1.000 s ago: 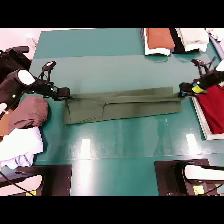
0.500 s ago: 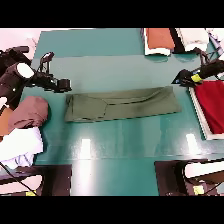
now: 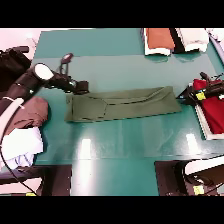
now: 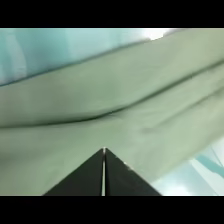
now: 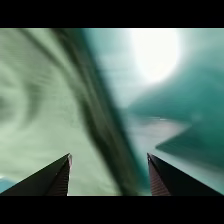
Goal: Fold the shirts.
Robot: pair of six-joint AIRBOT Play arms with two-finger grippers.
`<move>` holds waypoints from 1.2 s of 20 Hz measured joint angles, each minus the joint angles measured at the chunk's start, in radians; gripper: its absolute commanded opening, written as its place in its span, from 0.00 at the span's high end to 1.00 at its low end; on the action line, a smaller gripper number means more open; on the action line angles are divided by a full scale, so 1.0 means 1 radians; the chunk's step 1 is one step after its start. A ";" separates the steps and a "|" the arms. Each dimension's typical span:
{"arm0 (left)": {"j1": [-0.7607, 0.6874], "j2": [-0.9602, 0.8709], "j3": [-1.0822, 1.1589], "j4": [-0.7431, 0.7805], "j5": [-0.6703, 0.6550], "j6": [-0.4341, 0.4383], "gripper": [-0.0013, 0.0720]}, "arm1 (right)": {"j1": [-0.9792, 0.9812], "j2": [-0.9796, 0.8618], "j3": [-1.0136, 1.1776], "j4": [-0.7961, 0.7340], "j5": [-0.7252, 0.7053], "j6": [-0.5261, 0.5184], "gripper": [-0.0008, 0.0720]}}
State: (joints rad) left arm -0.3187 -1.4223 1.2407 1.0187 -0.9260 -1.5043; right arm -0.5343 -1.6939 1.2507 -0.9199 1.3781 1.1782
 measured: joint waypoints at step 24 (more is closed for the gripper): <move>-0.298 -0.489 0.380 -0.032 0.118 -0.041 0.95 | 0.575 0.301 0.434 0.166 0.033 0.113 0.96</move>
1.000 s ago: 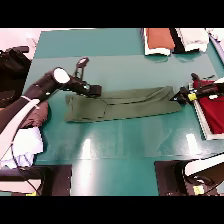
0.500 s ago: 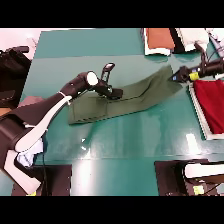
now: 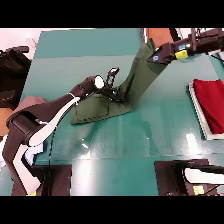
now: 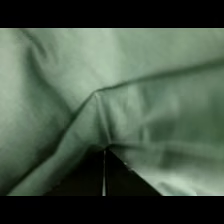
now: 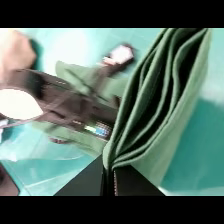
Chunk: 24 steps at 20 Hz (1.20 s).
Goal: Fold the shirts.
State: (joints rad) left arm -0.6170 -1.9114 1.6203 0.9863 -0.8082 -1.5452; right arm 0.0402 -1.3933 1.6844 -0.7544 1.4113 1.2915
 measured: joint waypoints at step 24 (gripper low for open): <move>0.478 0.651 0.071 0.374 -0.242 0.024 0.95 | 0.466 -0.304 0.130 0.032 -0.220 -0.041 0.53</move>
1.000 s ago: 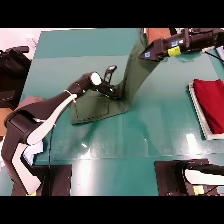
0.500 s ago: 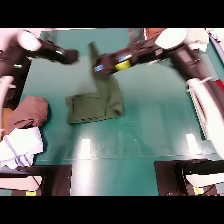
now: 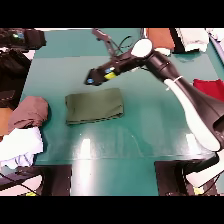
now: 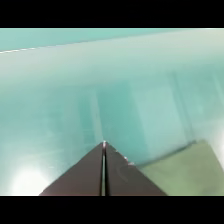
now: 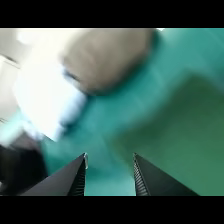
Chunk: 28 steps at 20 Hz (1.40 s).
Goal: Fold the shirts.
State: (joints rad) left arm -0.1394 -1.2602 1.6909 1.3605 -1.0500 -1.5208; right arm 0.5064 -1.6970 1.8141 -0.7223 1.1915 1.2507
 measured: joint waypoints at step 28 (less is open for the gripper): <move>-0.279 -0.047 -0.004 -0.027 0.035 0.042 0.95 | -0.279 0.026 -0.299 -0.127 -0.262 0.109 0.96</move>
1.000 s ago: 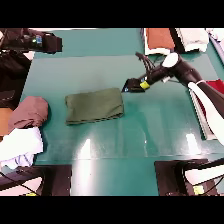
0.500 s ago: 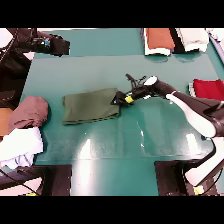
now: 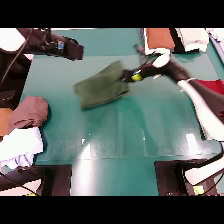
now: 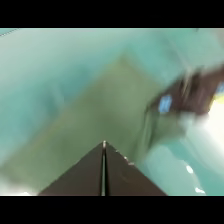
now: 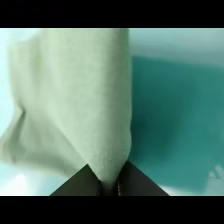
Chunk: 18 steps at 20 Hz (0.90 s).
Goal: Fold the shirts.
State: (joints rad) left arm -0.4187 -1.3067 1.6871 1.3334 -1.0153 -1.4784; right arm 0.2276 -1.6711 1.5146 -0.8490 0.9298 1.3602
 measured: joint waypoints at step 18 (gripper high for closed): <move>-0.076 0.000 0.000 -0.048 0.081 -0.014 0.95 | -0.929 0.293 0.086 -0.267 0.156 0.053 0.96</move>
State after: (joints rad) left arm -0.4946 -1.3067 1.6871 1.2854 -0.9344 -1.4921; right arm -0.7010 -1.3777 1.6005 -1.1156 1.0855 1.4132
